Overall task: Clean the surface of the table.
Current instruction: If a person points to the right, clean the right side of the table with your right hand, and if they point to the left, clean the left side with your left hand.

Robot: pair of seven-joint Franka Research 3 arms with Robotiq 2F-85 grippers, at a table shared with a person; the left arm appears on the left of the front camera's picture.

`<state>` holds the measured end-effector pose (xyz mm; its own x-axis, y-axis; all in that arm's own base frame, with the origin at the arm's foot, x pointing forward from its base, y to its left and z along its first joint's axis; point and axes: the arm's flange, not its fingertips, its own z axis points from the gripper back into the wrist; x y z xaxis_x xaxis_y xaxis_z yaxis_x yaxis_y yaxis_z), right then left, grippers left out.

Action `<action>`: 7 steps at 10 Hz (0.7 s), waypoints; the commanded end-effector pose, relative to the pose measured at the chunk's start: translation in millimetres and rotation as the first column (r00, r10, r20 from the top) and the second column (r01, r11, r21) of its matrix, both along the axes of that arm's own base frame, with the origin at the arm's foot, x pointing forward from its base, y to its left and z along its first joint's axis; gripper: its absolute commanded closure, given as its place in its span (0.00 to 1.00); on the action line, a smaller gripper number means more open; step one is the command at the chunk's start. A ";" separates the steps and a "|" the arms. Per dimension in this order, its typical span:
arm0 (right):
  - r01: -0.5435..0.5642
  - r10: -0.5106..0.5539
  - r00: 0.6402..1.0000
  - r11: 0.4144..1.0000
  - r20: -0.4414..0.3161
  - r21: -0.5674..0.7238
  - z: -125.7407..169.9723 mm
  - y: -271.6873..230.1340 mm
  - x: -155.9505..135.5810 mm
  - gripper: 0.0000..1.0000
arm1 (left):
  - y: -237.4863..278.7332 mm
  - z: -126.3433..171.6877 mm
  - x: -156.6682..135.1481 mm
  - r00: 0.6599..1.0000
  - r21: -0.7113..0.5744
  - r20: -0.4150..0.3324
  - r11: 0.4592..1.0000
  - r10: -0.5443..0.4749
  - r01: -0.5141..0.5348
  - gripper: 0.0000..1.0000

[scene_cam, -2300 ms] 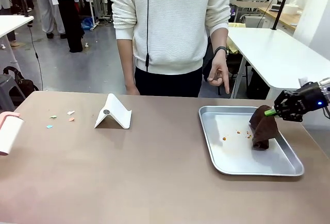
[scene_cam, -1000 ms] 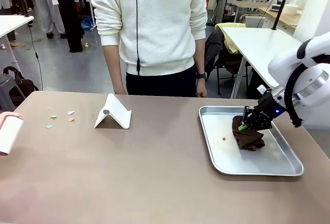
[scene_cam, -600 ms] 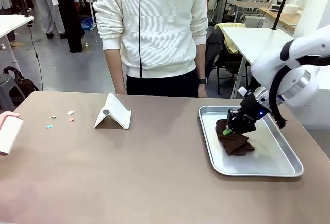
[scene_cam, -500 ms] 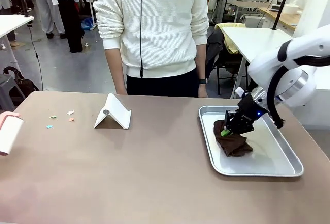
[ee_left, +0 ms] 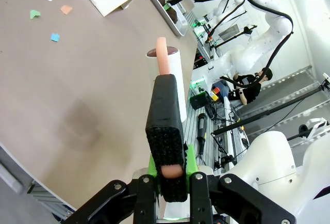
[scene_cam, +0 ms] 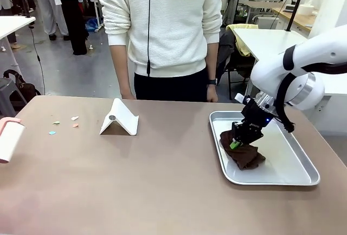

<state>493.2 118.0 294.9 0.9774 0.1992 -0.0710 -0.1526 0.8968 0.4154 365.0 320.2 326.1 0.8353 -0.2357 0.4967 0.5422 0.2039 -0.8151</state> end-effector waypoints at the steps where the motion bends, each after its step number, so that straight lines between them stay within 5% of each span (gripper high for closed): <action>1: -0.096 0.090 0.994 0.990 -0.063 -0.106 -26.6 -18.6 -15.5 0.91 | -4.3 4.5 -5.0 1.000 0.008 -0.011 1.000 -0.002 0.002 1.00; 7: 0.196 -0.196 0.981 0.981 0.004 -0.012 -24.5 -66.7 5.2 0.91 | -4.3 4.5 -5.0 1.000 0.008 -0.011 1.000 -0.002 0.002 1.00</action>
<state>498.2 73.6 294.6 0.9898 0.0976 -0.1035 -0.0446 0.9039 0.4254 365.0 320.2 326.1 0.8353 -0.2357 0.4967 0.5422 0.2040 -0.8151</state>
